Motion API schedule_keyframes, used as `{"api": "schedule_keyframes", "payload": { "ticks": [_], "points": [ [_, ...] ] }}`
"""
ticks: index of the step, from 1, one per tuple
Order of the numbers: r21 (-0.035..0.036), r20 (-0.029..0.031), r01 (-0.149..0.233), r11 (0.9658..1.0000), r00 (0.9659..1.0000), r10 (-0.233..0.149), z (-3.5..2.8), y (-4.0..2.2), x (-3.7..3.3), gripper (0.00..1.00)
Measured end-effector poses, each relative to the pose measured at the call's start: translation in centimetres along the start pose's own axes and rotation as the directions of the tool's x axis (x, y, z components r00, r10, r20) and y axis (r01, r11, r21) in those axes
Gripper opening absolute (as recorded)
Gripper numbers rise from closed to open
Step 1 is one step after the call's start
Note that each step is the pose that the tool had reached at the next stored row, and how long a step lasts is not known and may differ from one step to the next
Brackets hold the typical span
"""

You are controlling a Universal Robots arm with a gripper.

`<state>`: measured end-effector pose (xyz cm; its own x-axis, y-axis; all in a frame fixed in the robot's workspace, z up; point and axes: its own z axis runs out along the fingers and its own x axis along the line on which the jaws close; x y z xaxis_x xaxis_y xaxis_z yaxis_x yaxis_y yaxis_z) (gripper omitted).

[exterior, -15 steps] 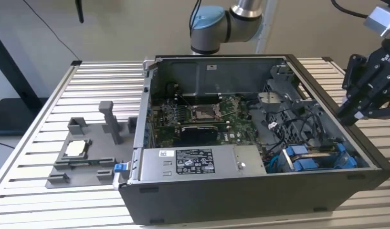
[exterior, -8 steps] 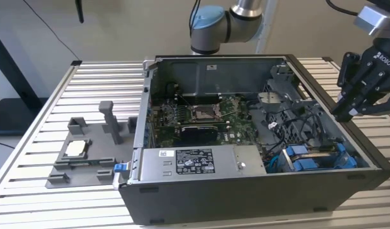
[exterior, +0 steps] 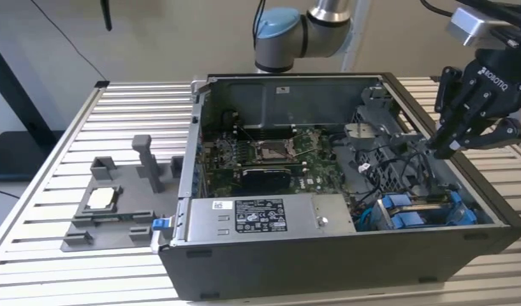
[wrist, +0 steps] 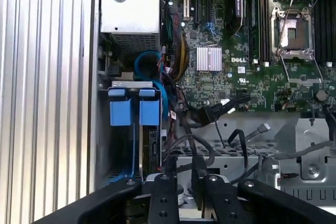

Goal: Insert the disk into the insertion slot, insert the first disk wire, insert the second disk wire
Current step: 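Insert the second disk wire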

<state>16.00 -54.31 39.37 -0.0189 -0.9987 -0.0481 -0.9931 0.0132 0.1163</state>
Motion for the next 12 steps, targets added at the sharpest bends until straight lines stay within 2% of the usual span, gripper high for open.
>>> {"api": "schedule_keyframes", "payload": {
  "ticks": [4,12],
  "points": [
    [0.0147,0.0001,0.001,0.9999,1.0,-0.001,0.08,0.86,-0.35,0.27],
    [0.0578,0.0007,0.003,0.9983,1.0,-0.003,0.13,2.08,-1.41,0.27]
  ]
}}
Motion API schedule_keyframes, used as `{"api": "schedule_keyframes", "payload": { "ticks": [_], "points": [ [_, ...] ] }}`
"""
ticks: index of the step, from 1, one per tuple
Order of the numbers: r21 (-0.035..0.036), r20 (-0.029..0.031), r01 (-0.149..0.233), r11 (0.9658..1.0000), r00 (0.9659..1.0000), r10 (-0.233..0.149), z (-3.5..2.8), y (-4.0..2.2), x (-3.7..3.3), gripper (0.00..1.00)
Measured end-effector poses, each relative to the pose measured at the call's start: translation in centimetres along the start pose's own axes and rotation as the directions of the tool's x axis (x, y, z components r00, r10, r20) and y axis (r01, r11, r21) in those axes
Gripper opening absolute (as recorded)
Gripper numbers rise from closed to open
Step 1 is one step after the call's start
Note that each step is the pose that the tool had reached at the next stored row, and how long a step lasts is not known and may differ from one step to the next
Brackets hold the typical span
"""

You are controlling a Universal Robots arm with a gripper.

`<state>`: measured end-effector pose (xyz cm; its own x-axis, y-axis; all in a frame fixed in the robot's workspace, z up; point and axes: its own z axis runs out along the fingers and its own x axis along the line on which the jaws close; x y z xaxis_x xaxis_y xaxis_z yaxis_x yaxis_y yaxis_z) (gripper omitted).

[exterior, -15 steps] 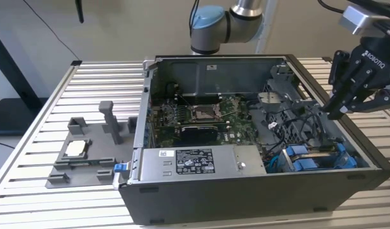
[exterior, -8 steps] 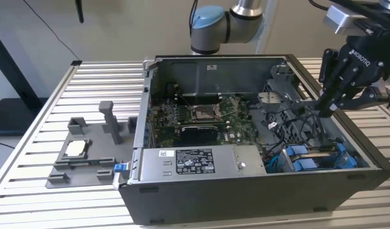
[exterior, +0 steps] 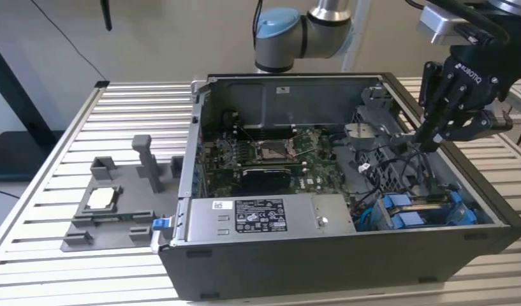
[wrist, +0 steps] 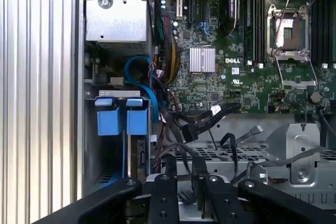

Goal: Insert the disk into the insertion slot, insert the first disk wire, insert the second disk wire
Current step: 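Insert the second disk wire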

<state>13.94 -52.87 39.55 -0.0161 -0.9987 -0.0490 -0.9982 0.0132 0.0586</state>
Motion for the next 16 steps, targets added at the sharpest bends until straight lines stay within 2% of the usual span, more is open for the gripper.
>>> {"api": "schedule_keyframes", "payload": {
  "ticks": [6,9,14,16],
  "points": [
    [0.0268,0.0004,0.001,0.9996,1.0,-0.001,0.08,1.06,-0.97,0.27],
    [0.0304,-0.0004,0.001,0.9995,1.0,-0.001,0.07,1.56,-1.37,0.27],
    [0.031,-0.0159,0.002,0.9995,0.9999,-0.001,-0.26,1.94,-1.44,0.27],
    [0.0331,-0.022,0.003,0.9994,0.9998,-0.002,-0.25,2.45,-1.43,0.27]
  ]
}}
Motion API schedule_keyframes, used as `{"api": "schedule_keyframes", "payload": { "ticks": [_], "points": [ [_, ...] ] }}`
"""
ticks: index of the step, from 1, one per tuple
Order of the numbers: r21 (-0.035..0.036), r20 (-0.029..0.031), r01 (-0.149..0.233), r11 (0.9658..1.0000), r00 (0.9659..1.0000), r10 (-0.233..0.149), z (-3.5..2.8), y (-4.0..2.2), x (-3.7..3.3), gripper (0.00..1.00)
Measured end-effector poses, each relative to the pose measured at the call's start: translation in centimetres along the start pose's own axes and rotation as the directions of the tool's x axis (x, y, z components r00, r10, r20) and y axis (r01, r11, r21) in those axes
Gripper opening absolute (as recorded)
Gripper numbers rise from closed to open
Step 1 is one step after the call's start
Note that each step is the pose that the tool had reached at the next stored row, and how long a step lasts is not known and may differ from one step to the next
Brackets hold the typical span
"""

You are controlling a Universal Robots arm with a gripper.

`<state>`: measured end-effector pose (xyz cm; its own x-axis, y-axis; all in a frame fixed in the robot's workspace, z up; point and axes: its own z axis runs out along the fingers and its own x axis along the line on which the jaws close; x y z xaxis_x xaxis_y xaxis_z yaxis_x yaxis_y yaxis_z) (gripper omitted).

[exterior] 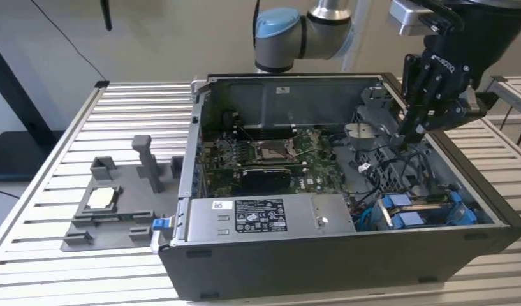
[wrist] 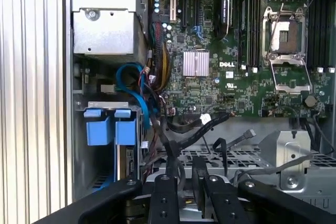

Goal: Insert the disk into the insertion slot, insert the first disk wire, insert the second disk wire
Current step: 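Insert the second disk wire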

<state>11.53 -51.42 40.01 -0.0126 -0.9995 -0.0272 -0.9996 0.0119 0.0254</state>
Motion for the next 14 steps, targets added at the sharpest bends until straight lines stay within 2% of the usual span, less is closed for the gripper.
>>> {"api": "schedule_keyframes", "payload": {
  "ticks": [1,2,5,6,7,9,14],
  "points": [
    [0.0003,-0.0041,0.001,1.0,1.0,-0.001,0.0,0.22,0.0,0.27],
    [0.0005,-0.0111,0.001,1.0,0.9999,-0.001,0.01,0.43,0.0,0.27],
    [0.0007,-0.0445,0.006,1.0,0.999,-0.006,0.02,0.87,0.01,0.27],
    [0.0007,-0.0544,0.008,1.0,0.9985,-0.008,0.04,0.97,0.01,0.27],
    [0.0007,-0.0616,0.01,1.0,0.9981,-0.01,0.08,1.11,0.01,0.27],
    [0.0013,-0.0661,0.015,0.9999,0.9977,-0.015,0.28,1.37,0.01,0.27],
    [0.0135,-0.0669,0.028,0.9995,0.9974,-0.027,0.93,1.99,-0.19,0.27]
  ]
}}
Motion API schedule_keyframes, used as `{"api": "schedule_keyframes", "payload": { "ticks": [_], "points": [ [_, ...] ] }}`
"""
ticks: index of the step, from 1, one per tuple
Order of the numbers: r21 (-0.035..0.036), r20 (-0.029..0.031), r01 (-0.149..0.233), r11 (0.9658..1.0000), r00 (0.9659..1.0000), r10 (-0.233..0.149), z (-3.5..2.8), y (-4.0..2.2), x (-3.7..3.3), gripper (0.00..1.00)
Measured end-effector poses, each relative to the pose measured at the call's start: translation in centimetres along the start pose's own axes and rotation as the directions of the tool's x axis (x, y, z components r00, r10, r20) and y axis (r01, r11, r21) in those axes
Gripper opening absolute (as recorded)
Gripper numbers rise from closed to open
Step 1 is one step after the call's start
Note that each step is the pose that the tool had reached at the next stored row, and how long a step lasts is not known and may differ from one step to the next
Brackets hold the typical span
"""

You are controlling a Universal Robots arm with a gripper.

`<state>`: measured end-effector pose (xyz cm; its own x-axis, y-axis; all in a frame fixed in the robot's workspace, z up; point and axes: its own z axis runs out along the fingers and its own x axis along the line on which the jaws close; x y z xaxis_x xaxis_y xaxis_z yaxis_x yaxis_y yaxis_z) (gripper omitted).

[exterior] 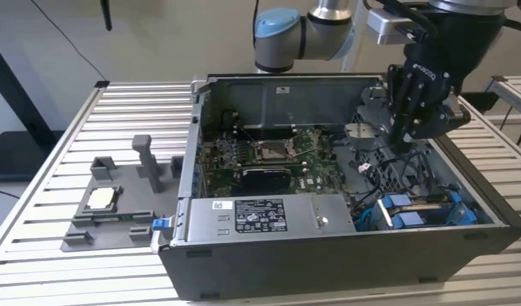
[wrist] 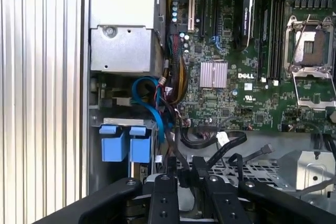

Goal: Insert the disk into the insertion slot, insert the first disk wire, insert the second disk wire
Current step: 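Insert the second disk wire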

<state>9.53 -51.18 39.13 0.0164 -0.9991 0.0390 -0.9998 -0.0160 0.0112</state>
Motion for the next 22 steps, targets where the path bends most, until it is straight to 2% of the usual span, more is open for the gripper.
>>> {"api": "schedule_keyframes", "payload": {
  "ticks": [4,8,9,10,11,16,18,20,21,22],
  "points": [
    [0.0094,-0.0002,0.008,0.9999,1.0,-0.008,0.39,0.56,-0.11,0.27],
    [0.011,-0.0005,0.011,0.9999,0.9999,-0.011,0.42,0.82,-0.12,0.25],
    [0.0111,-0.0005,0.012,0.9999,0.9999,-0.012,0.43,0.85,-0.12,0.18],
    [0.0119,-0.001,0.013,0.9998,0.9999,-0.013,0.36,0.91,-0.12,0.18],
    [0.0128,-0.002,0.015,0.9998,0.9999,-0.015,0.29,0.98,-0.13,0.11],
    [0.0194,-0.0045,0.018,0.9997,0.9998,-0.017,-0.05,1.36,-0.11,0.11],
    [0.026,-0.0057,0.018,0.9995,0.9998,-0.018,-0.05,1.38,-0.11,0.13],
    [0.0363,-0.0073,0.021,0.9991,0.9998,-0.02,-0.06,1.38,-0.11,0.25],
    [0.0413,-0.0087,0.022,0.9989,0.9997,-0.022,-0.05,1.38,-0.12,0.25],
    [0.0472,-0.0106,0.024,0.9986,0.9997,-0.023,-0.06,1.38,-0.13,0.31]
  ]
}}
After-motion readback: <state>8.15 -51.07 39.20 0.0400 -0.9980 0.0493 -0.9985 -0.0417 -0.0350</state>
